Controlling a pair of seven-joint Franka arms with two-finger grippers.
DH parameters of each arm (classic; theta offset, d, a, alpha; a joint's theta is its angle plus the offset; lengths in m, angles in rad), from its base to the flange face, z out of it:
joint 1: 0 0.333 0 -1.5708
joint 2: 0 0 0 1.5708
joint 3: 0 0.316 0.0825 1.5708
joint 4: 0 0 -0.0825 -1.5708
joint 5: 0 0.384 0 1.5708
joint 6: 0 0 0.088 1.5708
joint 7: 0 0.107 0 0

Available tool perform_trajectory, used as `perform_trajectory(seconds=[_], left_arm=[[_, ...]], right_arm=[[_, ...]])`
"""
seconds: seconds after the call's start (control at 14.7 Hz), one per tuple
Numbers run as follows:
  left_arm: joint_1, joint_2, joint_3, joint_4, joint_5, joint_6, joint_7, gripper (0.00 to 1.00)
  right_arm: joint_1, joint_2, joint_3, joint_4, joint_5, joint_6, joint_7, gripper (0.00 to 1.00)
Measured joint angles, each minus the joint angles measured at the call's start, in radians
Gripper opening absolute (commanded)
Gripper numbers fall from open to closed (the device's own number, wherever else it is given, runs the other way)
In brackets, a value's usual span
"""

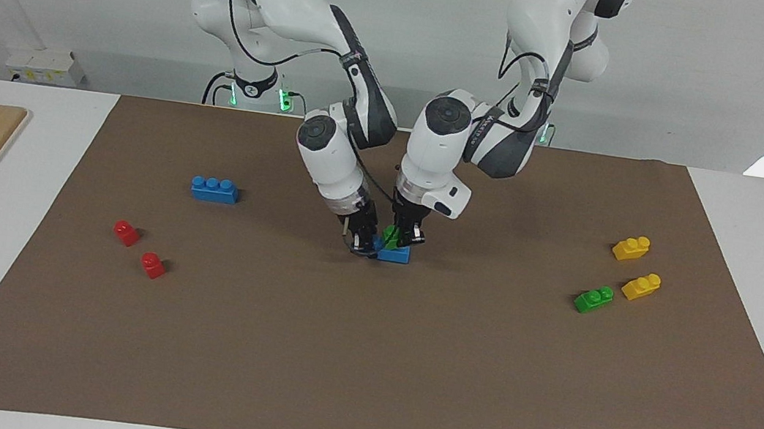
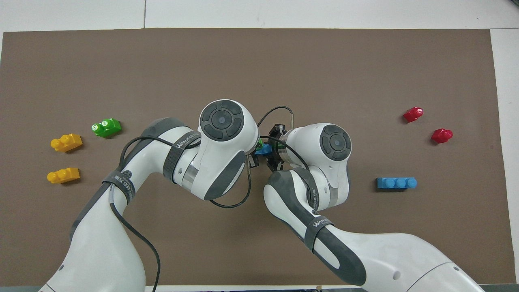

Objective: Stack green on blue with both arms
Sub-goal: 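Lower the green brick with the left gripper onto the blue brick and press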

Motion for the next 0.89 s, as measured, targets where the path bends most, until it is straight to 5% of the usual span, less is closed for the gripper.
perform_trajectory(seconds=[0.89], left_arm=[[-0.001, 0.002, -0.001, -0.008, 0.003, 0.007, 0.198, 0.0]], right_arm=[[0.0, 0.0, 0.0, -0.001, 0.0, 0.002, 0.0, 0.0]])
